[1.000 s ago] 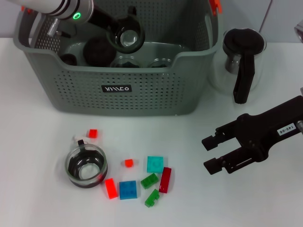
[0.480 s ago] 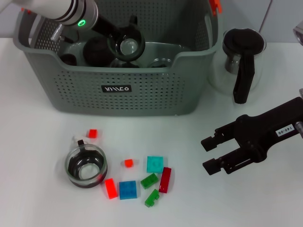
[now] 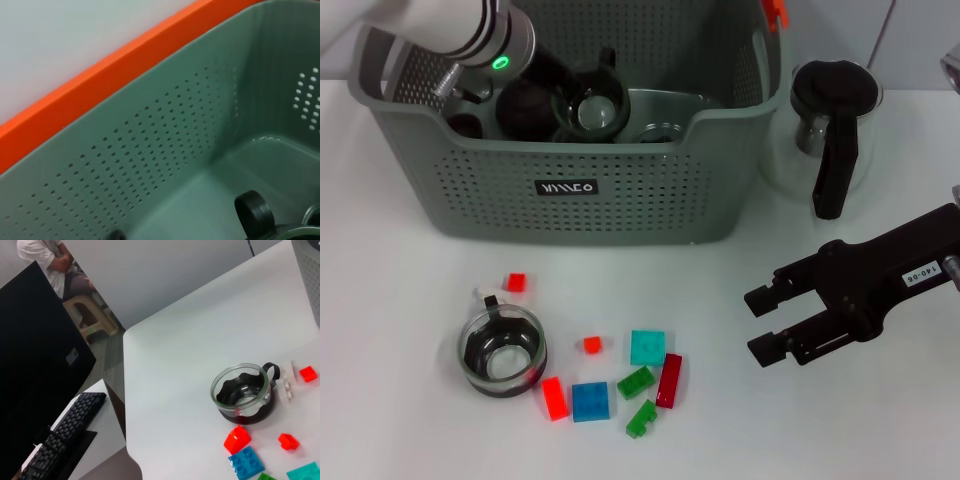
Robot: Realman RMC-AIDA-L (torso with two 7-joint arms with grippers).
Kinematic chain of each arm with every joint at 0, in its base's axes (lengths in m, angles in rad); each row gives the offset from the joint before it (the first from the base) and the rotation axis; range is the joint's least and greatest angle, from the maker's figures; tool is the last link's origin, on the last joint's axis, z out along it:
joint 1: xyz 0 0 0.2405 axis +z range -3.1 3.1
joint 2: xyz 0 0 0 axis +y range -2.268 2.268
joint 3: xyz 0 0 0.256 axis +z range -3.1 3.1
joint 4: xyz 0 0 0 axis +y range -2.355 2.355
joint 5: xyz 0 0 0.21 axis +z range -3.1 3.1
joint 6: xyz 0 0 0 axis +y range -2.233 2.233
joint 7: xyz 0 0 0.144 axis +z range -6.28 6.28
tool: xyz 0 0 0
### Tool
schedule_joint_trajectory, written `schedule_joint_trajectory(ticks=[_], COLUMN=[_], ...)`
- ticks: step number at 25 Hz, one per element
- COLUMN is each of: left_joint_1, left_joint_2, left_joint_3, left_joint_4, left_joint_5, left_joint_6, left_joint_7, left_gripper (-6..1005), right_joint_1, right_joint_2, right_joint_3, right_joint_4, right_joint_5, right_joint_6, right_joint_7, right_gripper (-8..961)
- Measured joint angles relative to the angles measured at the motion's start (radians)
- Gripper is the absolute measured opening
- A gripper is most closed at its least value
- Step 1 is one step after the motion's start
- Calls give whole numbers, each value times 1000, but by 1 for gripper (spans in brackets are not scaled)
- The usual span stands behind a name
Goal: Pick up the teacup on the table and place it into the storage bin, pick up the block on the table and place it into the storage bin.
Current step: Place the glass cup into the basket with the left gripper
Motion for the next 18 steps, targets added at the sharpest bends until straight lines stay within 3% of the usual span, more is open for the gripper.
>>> schedule_joint_trajectory(ticks=[18], left_joint_1=[-2], left_joint_2=[-8], left_joint_3=[24], left_joint_4=[-1], left_joint_5=[16], left_joint_6=[1], left_joint_7=[7], left_gripper=[91], right_joint_1=[0], right_joint_2=[2], right_joint_3=[2], right_joint_4=[0], right_joint_5=[0], right_joint_6=[9], right_joint_7=[-1], right_gripper=[760])
